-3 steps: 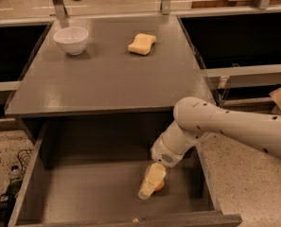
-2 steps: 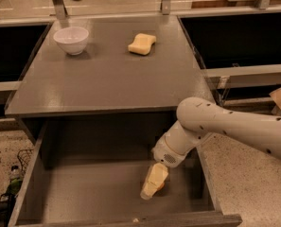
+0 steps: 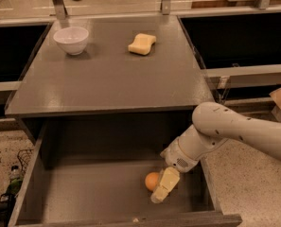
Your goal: Pick orange from top drawer and place on counter
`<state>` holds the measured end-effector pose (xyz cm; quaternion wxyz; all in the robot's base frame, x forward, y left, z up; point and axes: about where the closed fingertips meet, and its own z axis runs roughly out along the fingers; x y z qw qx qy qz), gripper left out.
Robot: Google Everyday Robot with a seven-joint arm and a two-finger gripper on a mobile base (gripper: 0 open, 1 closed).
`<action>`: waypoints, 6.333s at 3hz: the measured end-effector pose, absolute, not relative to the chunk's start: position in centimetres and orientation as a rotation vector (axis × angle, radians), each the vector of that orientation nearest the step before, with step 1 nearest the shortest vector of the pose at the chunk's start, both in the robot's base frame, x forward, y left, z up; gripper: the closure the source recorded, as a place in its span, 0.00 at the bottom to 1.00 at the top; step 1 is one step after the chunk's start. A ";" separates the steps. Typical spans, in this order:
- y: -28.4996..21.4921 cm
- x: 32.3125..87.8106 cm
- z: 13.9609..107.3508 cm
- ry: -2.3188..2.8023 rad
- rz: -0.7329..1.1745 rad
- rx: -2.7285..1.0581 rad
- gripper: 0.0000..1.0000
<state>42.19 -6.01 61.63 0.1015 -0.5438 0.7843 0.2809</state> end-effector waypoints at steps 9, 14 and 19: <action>-3.9 40.0 62.5 2.155 0.945 -1.632 0.00; -3.9 40.1 61.1 2.185 0.927 -1.593 0.40; -3.6 40.8 62.0 2.204 0.918 -1.605 1.00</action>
Offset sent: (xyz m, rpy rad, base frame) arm -0.0065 -0.0044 -0.0117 0.0614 0.0239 -0.0137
